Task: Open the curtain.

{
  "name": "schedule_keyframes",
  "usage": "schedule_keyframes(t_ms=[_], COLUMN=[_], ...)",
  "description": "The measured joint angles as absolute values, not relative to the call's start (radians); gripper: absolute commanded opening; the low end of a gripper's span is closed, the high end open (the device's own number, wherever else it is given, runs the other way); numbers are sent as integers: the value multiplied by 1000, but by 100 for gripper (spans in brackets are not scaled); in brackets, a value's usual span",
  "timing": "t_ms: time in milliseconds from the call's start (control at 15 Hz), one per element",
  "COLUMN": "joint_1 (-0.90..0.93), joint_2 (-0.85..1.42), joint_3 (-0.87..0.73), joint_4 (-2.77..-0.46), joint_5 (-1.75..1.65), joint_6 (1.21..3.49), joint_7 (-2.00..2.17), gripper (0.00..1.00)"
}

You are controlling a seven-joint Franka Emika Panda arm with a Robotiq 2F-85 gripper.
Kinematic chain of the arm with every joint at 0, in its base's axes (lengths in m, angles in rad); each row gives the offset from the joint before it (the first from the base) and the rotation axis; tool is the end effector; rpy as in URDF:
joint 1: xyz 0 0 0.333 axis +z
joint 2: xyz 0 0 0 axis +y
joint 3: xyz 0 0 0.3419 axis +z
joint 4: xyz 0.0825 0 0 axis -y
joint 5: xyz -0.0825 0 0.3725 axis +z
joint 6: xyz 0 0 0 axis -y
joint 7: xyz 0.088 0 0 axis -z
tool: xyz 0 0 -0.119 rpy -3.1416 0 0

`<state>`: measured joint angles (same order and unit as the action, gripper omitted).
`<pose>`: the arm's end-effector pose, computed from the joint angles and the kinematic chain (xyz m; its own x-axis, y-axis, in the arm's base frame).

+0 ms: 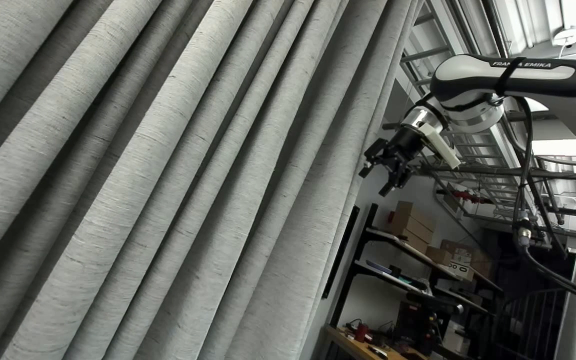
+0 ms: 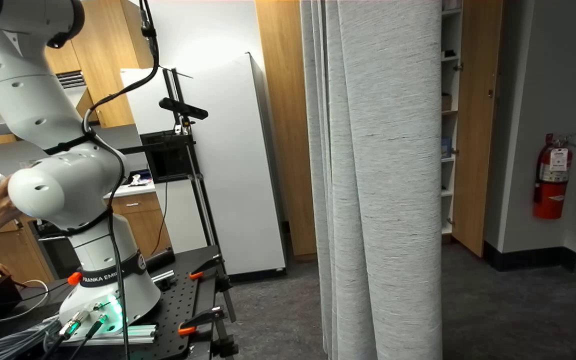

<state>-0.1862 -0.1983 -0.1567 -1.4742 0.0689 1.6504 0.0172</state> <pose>0.4432 -0.1636 0.7922 0.8673 -0.3425 0.3614 -0.3280 -0.9391 -0.1028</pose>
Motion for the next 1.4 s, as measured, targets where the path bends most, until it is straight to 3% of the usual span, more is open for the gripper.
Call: schedule_keyframes(t_ms=[1400], joint_1=[-183], joint_2=[-226], joint_3=[-148], joint_4=[-1783], joint_5=[80], joint_6=[2549], joint_7=[13], gripper=[100])
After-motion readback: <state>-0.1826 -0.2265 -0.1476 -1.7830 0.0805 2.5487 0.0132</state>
